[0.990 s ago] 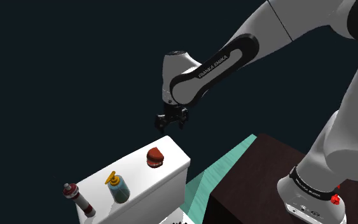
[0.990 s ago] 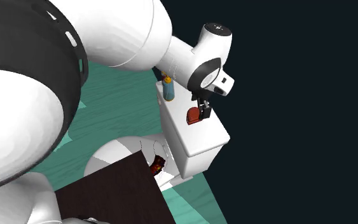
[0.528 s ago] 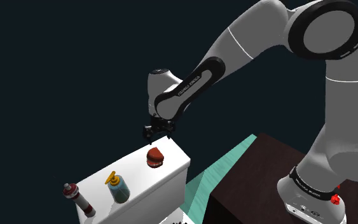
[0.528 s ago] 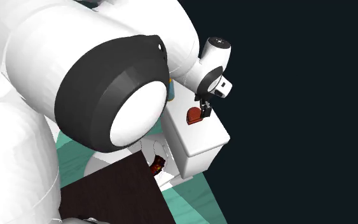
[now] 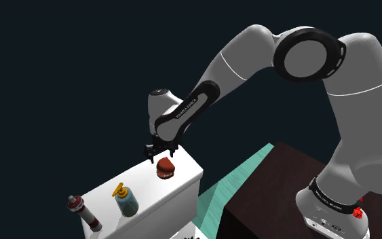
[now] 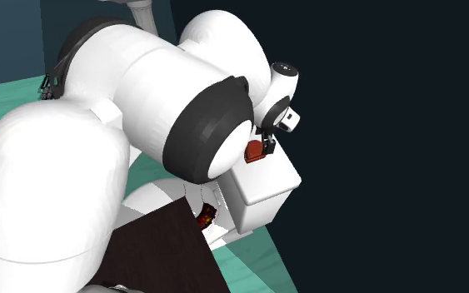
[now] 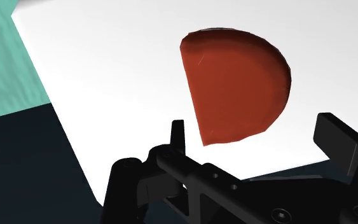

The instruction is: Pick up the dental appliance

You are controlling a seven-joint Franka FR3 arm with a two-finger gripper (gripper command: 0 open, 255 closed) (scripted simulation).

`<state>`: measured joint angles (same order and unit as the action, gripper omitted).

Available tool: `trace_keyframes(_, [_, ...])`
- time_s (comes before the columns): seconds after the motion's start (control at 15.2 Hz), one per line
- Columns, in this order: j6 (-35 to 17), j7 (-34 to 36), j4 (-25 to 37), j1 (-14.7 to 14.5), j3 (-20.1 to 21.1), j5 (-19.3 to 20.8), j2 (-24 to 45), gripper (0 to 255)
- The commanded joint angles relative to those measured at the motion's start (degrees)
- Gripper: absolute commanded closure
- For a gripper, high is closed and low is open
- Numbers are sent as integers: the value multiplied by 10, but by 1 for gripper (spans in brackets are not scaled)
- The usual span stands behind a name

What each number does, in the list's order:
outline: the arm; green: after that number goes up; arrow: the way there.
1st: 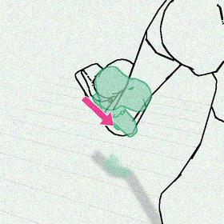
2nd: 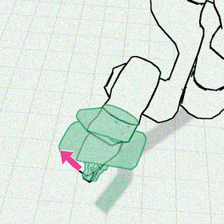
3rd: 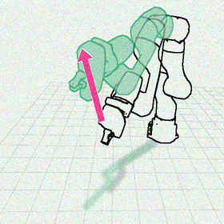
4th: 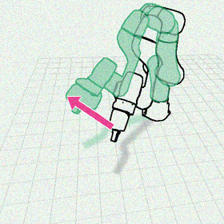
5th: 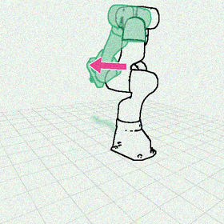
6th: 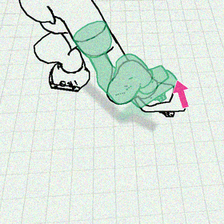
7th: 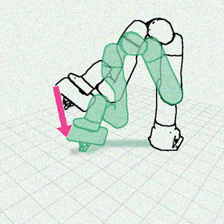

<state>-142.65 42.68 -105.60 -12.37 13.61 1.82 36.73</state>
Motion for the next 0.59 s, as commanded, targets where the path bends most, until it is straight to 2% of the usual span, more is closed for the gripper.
trace_keyframes(0.0, [-10, 2, 2, -3, -2, 2, 11, 0])
trace_keyframes(0.26, [-22, 2, 5, -5, -5, 5, 27, 0])
trace_keyframes(0.33, [-22, 1, 5, -5, -5, 5, 27, 255])
trace_keyframes(0.53, [-22, 1, 5, -5, -5, 5, 27, 255])
